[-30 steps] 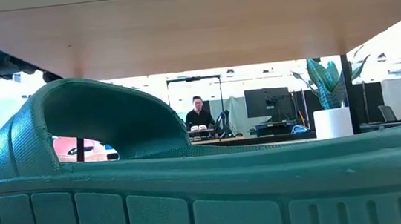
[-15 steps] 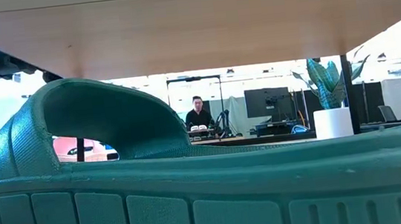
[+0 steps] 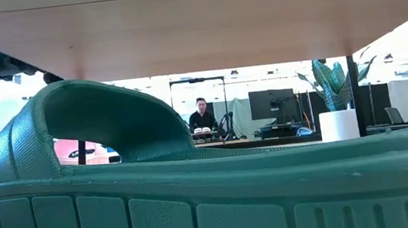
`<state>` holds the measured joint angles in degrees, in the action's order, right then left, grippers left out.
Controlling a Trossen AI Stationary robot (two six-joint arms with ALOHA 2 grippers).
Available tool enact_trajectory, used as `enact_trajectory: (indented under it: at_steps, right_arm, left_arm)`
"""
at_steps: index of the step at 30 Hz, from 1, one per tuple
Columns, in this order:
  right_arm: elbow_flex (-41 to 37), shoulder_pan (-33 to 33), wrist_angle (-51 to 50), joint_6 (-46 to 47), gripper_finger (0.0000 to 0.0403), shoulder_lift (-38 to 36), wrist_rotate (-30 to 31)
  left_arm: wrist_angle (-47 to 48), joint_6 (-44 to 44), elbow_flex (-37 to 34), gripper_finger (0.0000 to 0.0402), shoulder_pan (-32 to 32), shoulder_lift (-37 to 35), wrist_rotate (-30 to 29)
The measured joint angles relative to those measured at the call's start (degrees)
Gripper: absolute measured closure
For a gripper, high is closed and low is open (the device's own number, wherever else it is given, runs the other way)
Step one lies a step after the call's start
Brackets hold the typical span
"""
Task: Pick and place slides into the shelf
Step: Put the top green slide on the shelf
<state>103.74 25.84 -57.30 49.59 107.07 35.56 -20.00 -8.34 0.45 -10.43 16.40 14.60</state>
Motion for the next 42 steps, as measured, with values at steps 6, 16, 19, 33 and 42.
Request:
enact_trajectory:
  at_steps: [6, 16, 19, 33, 42]
  right_arm:
    - [2.14, -0.64, -1.51, -18.04, 0.0303, -0.49, 2.17]
    - [4.67, -2.40, -0.26, -49.34, 0.0235, -0.31, 3.80]
    - [3.69, -2.42, 0.14, -53.80, 0.0211, 0.36, 3.68]
    - [4.13, -2.58, 3.55, -60.50, 0.0185, 7.82, 16.60]
    - [4.09, -4.10, 3.94, -55.82, 0.0229, 7.93, 11.03]
  left_arm:
    - [-0.02, 0.00, 0.00, 0.0402, 0.01, 0.02, -0.01]
    - [0.01, -0.01, 0.00, 0.0402, 0.01, 0.04, 0.01]
    - [-0.01, 0.00, 0.00, 0.0402, 0.00, 0.02, 0.00]
    - [-0.04, 0.00, 0.00, 0.0402, 0.01, 0.03, 0.01]
    - [-0.02, 0.00, 0.00, 0.0402, 0.00, 0.03, 0.01]
